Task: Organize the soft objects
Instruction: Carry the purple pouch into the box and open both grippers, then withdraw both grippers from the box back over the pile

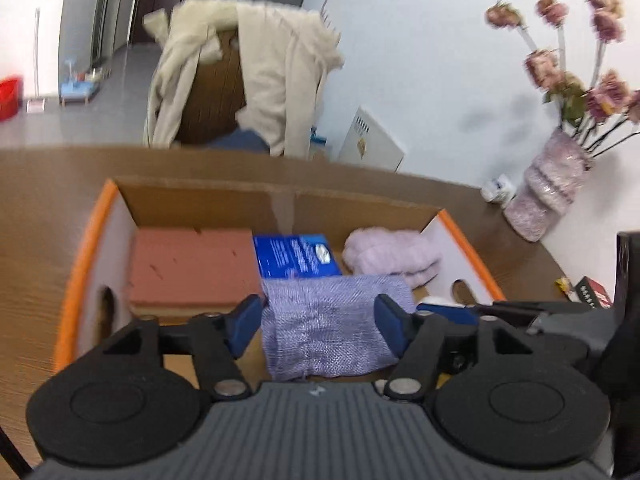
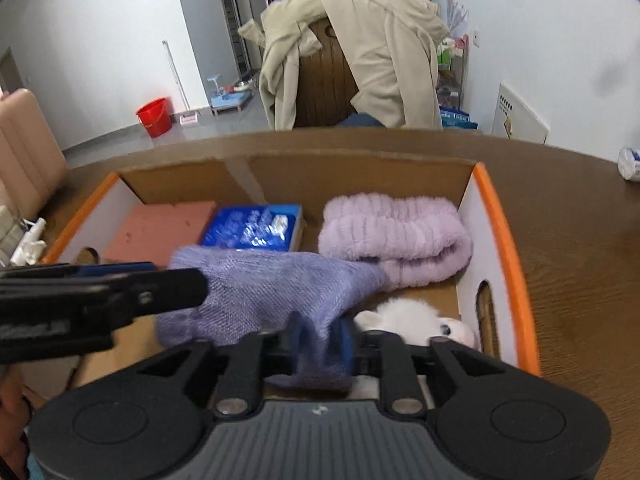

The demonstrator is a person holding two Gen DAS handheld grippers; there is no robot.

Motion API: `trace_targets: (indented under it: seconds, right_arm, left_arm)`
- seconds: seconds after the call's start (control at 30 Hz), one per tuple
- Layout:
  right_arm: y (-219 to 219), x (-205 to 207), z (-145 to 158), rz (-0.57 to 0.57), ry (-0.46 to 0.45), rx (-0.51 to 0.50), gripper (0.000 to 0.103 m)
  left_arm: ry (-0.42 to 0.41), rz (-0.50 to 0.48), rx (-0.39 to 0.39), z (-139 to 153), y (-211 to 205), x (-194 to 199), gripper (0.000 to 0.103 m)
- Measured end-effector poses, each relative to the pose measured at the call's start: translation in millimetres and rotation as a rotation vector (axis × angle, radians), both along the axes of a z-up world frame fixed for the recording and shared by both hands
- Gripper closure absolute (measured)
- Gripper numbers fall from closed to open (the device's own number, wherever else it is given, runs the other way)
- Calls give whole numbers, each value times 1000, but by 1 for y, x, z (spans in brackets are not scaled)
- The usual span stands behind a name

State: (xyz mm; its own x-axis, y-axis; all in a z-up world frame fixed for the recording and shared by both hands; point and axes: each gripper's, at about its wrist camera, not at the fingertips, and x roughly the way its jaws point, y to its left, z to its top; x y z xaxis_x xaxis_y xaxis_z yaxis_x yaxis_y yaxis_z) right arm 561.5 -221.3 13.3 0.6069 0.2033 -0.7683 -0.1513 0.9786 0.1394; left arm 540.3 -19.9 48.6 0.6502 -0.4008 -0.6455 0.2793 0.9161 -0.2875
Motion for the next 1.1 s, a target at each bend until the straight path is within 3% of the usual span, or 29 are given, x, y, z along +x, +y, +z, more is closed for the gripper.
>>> trace_targets:
  seconds: [0.3, 0.57, 0.7, 0.77, 0.83, 0.97, 1.1]
  right_arm:
    - [-23, -76, 101, 38, -193, 21, 51]
    - [-36, -180, 151, 95, -341, 19, 35]
    - [-34, -236, 151, 138, -434, 43, 27]
    - [-30, -266, 145, 159, -485, 44, 19]
    - [-27, -294, 136, 167, -522, 47, 18]
    - [-19, -339, 105, 147, -553, 52, 16]
    - [-9, -378, 69, 120, -587, 24, 15]
  left_arm:
    - [-264, 18, 95, 89, 37, -106, 19]
    - [-427, 95, 136, 115, 69, -216, 4]
    - [-512, 126, 154, 109, 75, -276, 0]
    - [-532, 139, 145, 101, 77, -303, 0]
    - [-536, 143, 141, 90, 80, -330, 0]
    - [-516, 178, 180, 60, 77, -372, 0]
    - [-428, 194, 156, 30, 80, -397, 0]
